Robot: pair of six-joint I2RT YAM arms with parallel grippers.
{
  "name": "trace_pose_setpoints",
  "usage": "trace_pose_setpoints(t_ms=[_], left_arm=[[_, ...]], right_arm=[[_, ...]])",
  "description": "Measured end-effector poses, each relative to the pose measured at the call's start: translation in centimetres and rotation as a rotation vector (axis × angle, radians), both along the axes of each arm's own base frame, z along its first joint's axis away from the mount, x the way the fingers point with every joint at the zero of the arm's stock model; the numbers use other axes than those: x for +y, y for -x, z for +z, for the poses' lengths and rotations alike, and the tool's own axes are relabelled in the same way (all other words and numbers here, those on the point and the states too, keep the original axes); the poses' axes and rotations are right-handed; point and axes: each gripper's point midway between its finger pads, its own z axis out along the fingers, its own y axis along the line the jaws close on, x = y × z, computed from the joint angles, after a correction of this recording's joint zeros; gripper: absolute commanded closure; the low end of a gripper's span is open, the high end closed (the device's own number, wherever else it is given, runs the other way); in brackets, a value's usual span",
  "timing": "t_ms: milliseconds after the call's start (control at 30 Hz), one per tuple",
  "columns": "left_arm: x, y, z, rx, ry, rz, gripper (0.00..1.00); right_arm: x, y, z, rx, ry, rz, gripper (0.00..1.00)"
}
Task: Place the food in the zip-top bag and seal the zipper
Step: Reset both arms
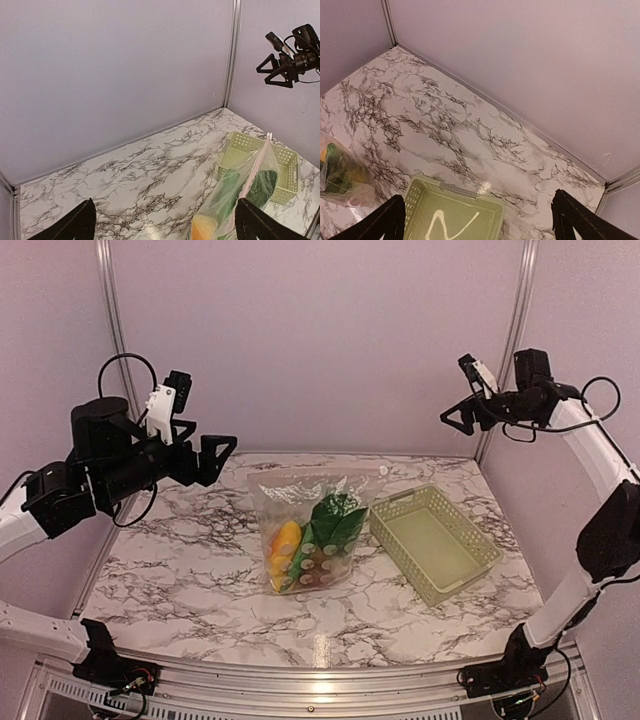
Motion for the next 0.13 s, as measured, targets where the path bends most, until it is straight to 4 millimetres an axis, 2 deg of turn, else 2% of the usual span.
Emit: trace_pose_setpoints(t_ms=[133], left_arm=[[3.2, -0.2, 2.3, -0.048, 0.045, 0.139, 0.01]], right_arm=[[-1.3, -0.2, -0.5, -0.032, -0.013, -0.128, 0.01]])
